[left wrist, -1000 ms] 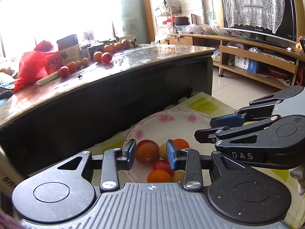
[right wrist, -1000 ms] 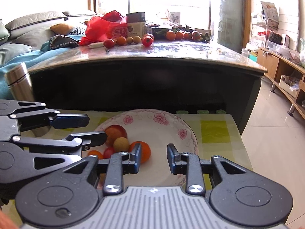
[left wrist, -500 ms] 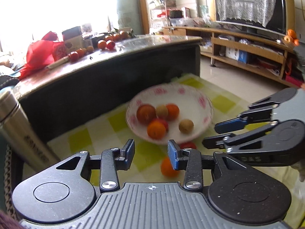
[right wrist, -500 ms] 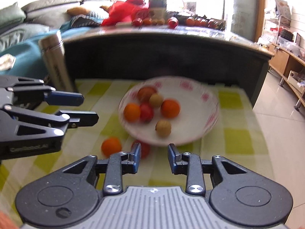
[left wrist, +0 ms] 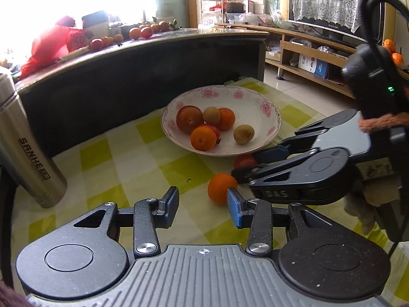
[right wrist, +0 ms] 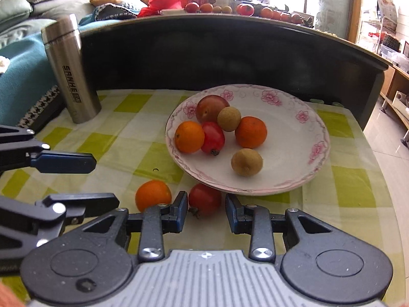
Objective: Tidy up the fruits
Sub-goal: 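Move left gripper to an orange while right gripper approaches a red tomato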
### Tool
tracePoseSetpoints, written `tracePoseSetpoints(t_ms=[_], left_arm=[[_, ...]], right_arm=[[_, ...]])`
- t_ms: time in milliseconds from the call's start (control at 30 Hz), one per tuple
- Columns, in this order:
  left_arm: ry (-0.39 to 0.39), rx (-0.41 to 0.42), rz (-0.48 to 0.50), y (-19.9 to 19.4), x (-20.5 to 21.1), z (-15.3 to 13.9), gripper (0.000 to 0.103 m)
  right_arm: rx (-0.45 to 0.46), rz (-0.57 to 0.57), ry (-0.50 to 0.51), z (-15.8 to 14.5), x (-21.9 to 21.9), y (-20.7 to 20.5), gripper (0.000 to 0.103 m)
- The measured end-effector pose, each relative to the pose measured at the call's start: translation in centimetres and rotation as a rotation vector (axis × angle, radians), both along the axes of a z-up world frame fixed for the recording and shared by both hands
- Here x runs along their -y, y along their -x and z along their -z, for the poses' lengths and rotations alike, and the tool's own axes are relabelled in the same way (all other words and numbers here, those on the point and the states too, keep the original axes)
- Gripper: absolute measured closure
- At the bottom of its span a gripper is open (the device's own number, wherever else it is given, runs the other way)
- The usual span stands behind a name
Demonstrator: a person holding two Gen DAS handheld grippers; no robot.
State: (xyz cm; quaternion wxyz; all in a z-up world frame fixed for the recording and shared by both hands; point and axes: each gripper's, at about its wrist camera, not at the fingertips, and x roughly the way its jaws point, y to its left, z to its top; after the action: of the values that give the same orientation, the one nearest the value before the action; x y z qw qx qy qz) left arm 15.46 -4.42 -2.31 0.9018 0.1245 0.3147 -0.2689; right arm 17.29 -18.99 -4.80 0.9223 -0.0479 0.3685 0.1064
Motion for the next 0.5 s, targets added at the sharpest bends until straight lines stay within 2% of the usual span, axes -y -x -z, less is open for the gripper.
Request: tracePoseSetpoints(t_ms=[100,233,500], left_arm=[[-0.012,0.005,0.014,0.2,0.3,0.6,0.053],[-0.022,-0.004,0.036,0.0,1.0,1.5,0.053],[-0.048,0.041,0.056,-0.5,3.5,2.9,0.052]], right_arm=[[0.016,0.005,0.005,0.0,-0.2,-0.1,0.064],[0.023,-0.014,0.018,0.0,0.2,0.4,0.070],[-0.023,0.032,0.007,-0.5,2.8,2.3,0.070]])
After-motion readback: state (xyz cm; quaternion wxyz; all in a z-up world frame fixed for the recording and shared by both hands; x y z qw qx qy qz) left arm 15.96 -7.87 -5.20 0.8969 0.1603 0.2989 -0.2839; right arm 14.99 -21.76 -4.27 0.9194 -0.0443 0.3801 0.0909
